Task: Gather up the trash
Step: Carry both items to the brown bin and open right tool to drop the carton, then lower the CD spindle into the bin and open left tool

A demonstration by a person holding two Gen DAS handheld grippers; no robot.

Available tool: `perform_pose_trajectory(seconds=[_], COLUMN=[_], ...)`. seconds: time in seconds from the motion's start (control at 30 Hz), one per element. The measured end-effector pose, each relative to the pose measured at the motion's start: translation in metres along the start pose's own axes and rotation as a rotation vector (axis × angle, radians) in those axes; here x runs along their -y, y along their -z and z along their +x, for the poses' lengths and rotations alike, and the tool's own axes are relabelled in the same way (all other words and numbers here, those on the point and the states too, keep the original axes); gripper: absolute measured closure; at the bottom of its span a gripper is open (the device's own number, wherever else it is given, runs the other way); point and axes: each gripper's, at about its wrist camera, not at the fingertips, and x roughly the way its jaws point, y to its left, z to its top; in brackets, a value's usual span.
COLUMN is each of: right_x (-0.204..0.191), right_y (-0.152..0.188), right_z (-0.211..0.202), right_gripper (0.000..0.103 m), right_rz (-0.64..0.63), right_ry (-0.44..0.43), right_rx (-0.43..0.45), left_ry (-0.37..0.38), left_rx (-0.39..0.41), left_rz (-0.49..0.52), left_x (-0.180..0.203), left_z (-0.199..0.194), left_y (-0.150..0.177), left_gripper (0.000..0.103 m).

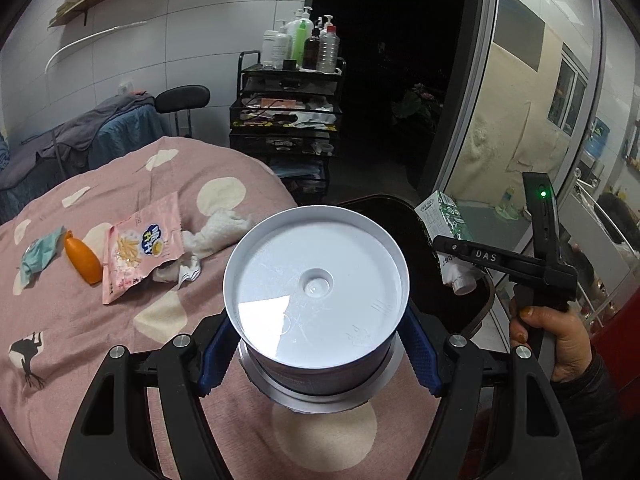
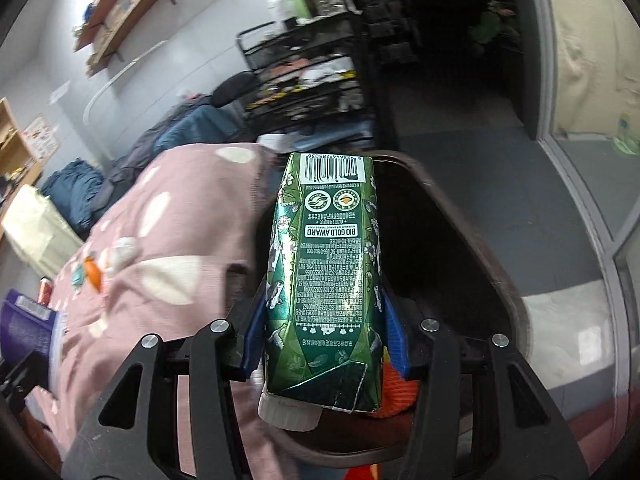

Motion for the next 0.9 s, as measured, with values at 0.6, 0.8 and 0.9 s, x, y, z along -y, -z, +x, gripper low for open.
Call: perform_pose_trajectory(seconds=[0.6,0.8,0.9], right_x=[0.039,0.039,0.039], right_y=[0.008,0.013,0.015], right_z=[0.054,0.040,0.028], right_gripper=[0.046,0.038,0.032], right_rz=[0.026,0.049,0.073], right_ry=[0.118,0.118,0.125], right_rx=[-0.140,-0.104,-0.068], left_ry=[0.054,0.058,0.069], left_rx=[-0.072,-0.072,-0.074], left_rz=[0.044,0.052,0.053], left_x=[0.036,0.041,0.044], left_z=[0.035,0.038,0.040], left_y=[-0.010,-0.013,-0.017], left_gripper=[0.031,0.031,0.031])
